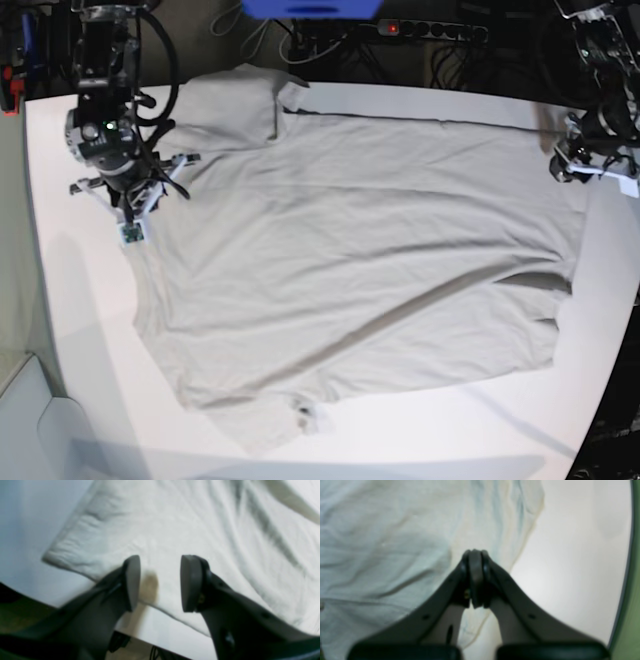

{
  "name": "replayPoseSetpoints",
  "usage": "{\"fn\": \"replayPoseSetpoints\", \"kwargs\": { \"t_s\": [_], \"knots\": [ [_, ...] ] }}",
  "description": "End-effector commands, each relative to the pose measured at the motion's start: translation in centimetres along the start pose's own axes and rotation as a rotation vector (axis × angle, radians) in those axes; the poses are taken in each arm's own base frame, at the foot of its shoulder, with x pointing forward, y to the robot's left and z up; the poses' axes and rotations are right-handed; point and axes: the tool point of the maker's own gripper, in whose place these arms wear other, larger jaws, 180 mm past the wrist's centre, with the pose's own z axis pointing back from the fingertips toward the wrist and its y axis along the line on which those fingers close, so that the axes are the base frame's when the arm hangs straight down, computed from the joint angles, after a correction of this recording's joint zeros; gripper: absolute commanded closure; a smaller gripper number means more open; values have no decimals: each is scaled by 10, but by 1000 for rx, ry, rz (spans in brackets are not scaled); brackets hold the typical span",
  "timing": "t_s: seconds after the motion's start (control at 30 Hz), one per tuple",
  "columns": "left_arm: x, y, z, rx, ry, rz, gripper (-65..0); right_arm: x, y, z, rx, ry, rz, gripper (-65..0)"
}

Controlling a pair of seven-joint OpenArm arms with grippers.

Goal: Layout the t-shirt on the table in an organized manner, then fold the t-shirt properly
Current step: 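Grasp the shirt edge with the left gripper and pull it toward the collar, then pull the held shirt edge outward with the right gripper to smooth it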

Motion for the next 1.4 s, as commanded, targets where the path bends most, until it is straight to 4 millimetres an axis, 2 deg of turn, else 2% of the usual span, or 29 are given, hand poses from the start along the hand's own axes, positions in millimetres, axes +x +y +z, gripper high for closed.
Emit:
{"fn": "replayPoseSetpoints", "kwargs": {
  "t_s": [0.0, 0.2, 0.3, 0.47, 0.53, 0.6, 0.73, 0.83, 0.97, 1.03, 1.13, 1.23, 1.37],
  "knots": [
    [24, -6, 12, -13, -61, -18, -263, 8, -4, 3, -8, -31, 4, 0],
    [35, -20, 32, -32, -95, -68, -263, -1, -2, 5, -5, -13, 5, 0],
    [34, -22, 34, -34, -90, -72, -263, 2, -2, 4, -5, -20, 3, 0],
    [17, -18, 35, -23, -35, -77, -263, 54, -12, -2, -22, -124, -3, 0],
    [6, -16, 35, -22, -16, -66, -263, 83, -12, -12, -13, -161, 2, 0],
    [-1, -14, 34, -16, -5, -57, -263, 102, -16, -26, -11, -166, -3, 0],
    [-6, -11, 29, -15, 9, -37, -263, 125, -29, -69, 6, -104, -51, 0],
    [-3, -11, 30, -17, 0, -33, -263, 146, -38, -93, 21, -59, -86, 0],
    [-4, -8, 29, -7, 5, -30, -263, 179, -55, -107, 16, -98, -107, 0],
    [-7, 3, 26, 10, 21, -5, -262, 191, -59, -113, 19, -130, -120, 0],
    [-11, 30, 19, 73, 21, 49, -262, 195, -69, -125, 15, -144, -144, 0],
    [-13, 45, 10, 124, 19, 60, -262, 189, -69, -138, 28, -141, -166, 0],
    [-9, 46, 6, 134, 12, 62, -262, 175, -75, -148, 20, -153, -186, 0]
  ]
}}
